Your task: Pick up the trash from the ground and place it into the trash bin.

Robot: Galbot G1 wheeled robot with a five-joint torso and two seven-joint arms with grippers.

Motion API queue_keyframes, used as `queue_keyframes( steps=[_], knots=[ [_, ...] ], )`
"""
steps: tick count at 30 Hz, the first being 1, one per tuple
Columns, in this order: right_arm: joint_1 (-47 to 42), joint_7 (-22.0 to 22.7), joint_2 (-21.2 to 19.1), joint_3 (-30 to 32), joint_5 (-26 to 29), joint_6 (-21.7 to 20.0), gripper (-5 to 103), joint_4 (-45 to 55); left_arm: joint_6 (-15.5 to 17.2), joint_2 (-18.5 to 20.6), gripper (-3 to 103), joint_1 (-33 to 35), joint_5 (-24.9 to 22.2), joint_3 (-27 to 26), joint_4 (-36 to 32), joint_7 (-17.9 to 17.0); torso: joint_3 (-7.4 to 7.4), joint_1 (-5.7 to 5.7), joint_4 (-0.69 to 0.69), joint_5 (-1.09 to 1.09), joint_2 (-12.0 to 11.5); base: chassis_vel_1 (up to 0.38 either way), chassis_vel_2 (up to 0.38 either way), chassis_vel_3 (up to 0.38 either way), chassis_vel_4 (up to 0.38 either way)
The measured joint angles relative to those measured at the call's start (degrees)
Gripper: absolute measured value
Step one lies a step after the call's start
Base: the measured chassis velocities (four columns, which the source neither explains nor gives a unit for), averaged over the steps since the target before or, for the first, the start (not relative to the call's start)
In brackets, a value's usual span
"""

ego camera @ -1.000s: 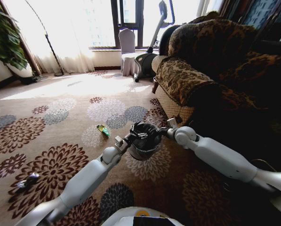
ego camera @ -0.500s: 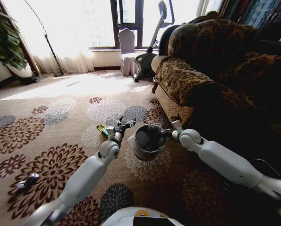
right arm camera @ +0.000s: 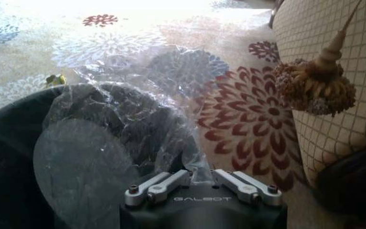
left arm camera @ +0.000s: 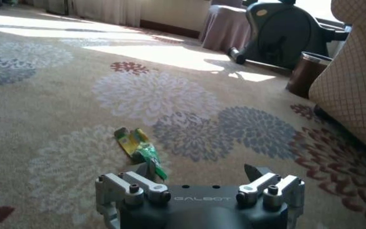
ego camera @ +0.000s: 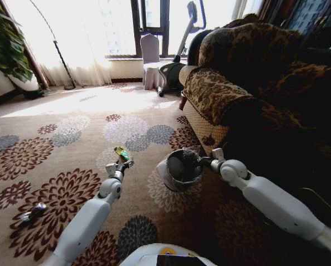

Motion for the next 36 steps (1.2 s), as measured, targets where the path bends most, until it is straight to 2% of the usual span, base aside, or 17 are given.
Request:
queue_keyframes(
  steps=[9,12,15,17,22,26,36],
  knots=[
    [-0.06,-0.06,0.15,0.24,0.12,-1.16,1,0.56,-0.38,-0.24,100,-0.50,0.60,-0.06,1.38,0.26,0.00,0.00,0.02,0.00,0.00,-0.117,0.106,0.115,-0.124],
    [-0.31,-0.02,0.15,0.15,0.10,-1.16,1,1.08,-0.52,-1.05,100,-0.33,0.89,0.32,1.14,-0.90,0.01,0.00,0.01,0.01,0.00,-0.219,0.260,0.235,-0.228],
    [-0.75,0.12,0.08,0.06,0.02,-1.17,1,1.89,-0.51,-3.40,100,0.40,0.19,0.89,-0.09,-7.14,0.01,0.00,0.01,0.01,0.00,-0.271,0.284,0.294,-0.269],
    [-1.14,0.32,0.08,0.24,-0.06,-1.14,1,2.22,-0.21,-4.71,100,1.37,-0.63,0.68,-0.83,-9.05,0.01,0.00,0.02,-0.02,0.00,-0.293,0.280,0.301,-0.293],
    [-2.21,0.36,-0.17,1.45,-0.34,-1.05,1,2.83,-0.50,-5.16,100,1.91,0.91,0.27,-0.12,-8.78,0.03,0.01,0.01,0.04,0.00,-0.284,0.272,0.298,-0.278],
    [-3.48,0.51,-0.42,2.83,-0.40,-0.85,1,3.57,-0.51,-5.00,100,1.98,1.68,0.15,0.40,-8.35,0.03,0.01,0.00,0.00,0.00,-0.198,0.195,0.184,-0.164],
    [-6.94,0.36,-1.09,6.06,-1.01,-0.29,1,5.09,-0.47,-4.79,100,1.71,2.51,0.34,1.26,-8.30,-0.01,0.00,0.00,0.00,0.00,0.076,0.016,0.014,0.065]
  ],
)
